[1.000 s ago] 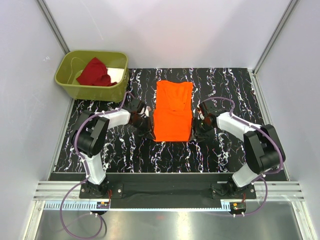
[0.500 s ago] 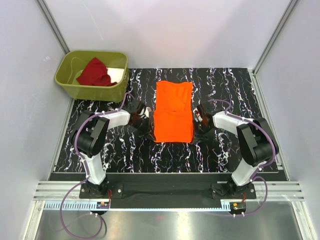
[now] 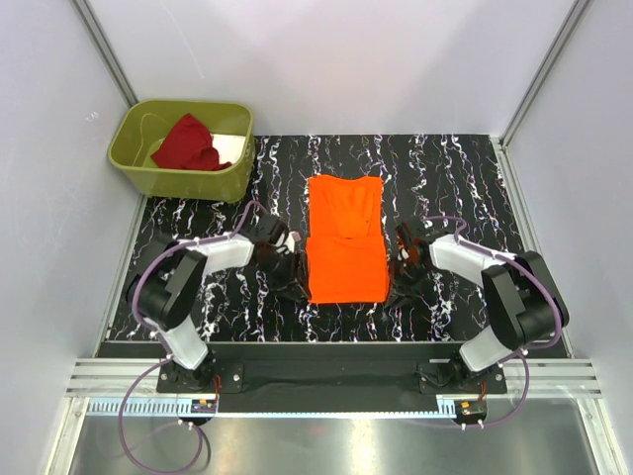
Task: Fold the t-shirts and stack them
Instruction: Fold the tshirt
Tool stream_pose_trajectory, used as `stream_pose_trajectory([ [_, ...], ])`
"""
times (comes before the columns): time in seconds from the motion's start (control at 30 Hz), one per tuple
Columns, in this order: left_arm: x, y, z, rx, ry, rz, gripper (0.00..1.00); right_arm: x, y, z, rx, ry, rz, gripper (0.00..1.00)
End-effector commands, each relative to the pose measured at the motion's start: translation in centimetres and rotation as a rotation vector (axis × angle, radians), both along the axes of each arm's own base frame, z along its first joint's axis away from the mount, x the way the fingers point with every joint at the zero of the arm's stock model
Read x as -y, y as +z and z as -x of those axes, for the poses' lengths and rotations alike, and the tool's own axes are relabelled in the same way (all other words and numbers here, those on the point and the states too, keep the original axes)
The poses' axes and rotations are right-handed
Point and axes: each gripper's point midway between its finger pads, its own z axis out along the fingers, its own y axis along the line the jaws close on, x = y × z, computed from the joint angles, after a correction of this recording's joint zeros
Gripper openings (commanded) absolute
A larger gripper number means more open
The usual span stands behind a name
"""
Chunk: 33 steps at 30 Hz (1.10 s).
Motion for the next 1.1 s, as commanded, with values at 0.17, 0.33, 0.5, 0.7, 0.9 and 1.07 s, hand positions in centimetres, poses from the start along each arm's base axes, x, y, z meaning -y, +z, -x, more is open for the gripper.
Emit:
stream_pose_trajectory([
  [0.17, -1.4, 6.0, -0.5, 0.149, -0.014, -0.044, 0.47, -0.3, 7.0, -2.6, 0.118, -0.005, 0.005, 0.52],
  [0.33, 2.2, 9.1, -5.0, 0.258, -0.022, 0.097, 0.34, -2.5, 8.3, -7.7, 0.211, -0.003, -0.059, 0.46],
  [0.5, 5.0, 7.9, -8.6, 0.259, -0.021, 0.185, 0.21, -6.0, 8.2, -13.6, 0.291, -0.013, -0.232, 0.00],
  [0.7, 5.2, 5.0, -13.2, 0.261, 0.041, 0.247, 0.14, -7.5, 7.6, -18.2, 0.309, -0.087, -0.518, 0.00],
  [0.9, 4.3, 1.8, -15.1, 0.220, 0.062, 0.268, 0.14, -5.7, 4.2, -19.7, 0.238, -0.165, -0.625, 0.00],
  [1.07, 3.5, 1.0, -15.5, 0.227, 0.018, 0.197, 0.22, -3.0, 0.8, -19.8, 0.188, -0.232, -0.609, 0.00],
])
